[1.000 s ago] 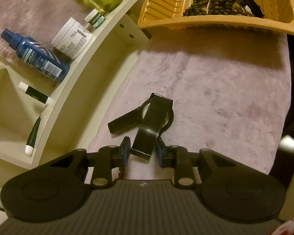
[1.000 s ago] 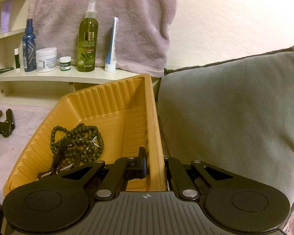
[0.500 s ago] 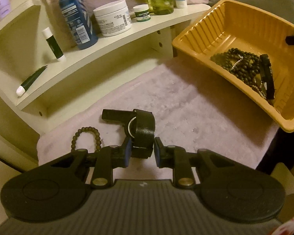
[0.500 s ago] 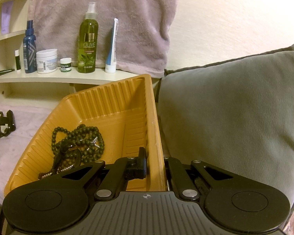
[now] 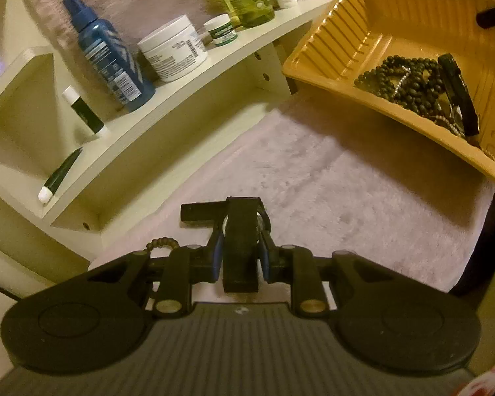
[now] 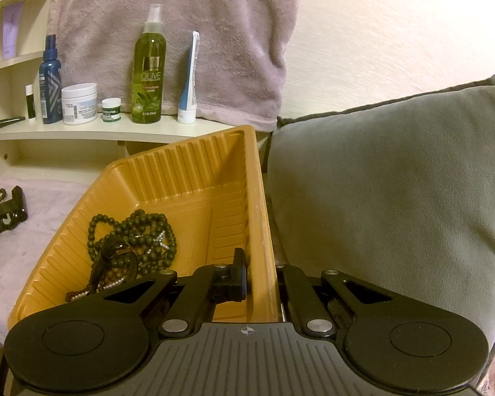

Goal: Organize jewelry
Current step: 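Lift the black strap with the left tool and carry it over the tray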

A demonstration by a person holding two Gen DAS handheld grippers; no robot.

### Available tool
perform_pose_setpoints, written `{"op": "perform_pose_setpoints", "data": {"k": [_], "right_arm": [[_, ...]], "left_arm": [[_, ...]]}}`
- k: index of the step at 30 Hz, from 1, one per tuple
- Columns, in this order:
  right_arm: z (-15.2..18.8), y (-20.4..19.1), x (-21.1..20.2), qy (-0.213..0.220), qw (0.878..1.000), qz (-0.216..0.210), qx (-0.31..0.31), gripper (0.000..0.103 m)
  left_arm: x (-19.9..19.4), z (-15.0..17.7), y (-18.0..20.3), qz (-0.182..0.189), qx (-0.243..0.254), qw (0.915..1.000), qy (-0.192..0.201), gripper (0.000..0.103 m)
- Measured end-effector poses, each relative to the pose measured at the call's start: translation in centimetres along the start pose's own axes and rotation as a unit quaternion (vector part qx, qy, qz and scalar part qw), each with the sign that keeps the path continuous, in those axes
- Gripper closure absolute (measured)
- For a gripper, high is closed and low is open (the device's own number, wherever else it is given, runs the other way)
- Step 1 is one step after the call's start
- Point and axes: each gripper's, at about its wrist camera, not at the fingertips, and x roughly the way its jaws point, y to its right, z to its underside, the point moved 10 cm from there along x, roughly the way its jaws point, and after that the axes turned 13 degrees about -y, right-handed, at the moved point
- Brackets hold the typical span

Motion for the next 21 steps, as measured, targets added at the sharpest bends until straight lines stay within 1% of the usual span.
{"op": "perform_pose_setpoints", "data": {"k": [6,8,9,13,17,21], "right_arm": [[0.0,-0.1,0.0,0.0,1.0,0.001,0.0,0.1],[0.0,-0.1,0.0,0.0,1.0,0.0,0.001,0.1],[0.0,-0.1,0.0,0.0,1.0,0.0,0.0,0.1],[0.0,-0.1,0.0,0.0,1.0,0.0,0.001,0.1],[0.0,-0.1,0.0,0.001,1.0,0.0,0.001,0.1],[-0.1,0.0,0.1,0.001,1.0,-0.001,0.002,0.1]], "left_arm": [[0.6,0.0,0.0,-0.01,0.007,0.9998,-0.013,0.081],[0.8,0.2,0.0,-0.007,0.002,0.9998,-0.021,0.082],[0.8,0.3,0.0,-0.003,-0.003,0.9997,-0.022,0.084],[0.1,0.0,-0.7,0.016,-0.038,0.999,-0.016,0.084],[-1.1,-0.9,-1.9,0.035,-0.083,0.9959,-0.005,0.084],[-1.9,-1.7,-2.2,0.054,-0.107,0.9928,-0.004,0.084]]}}
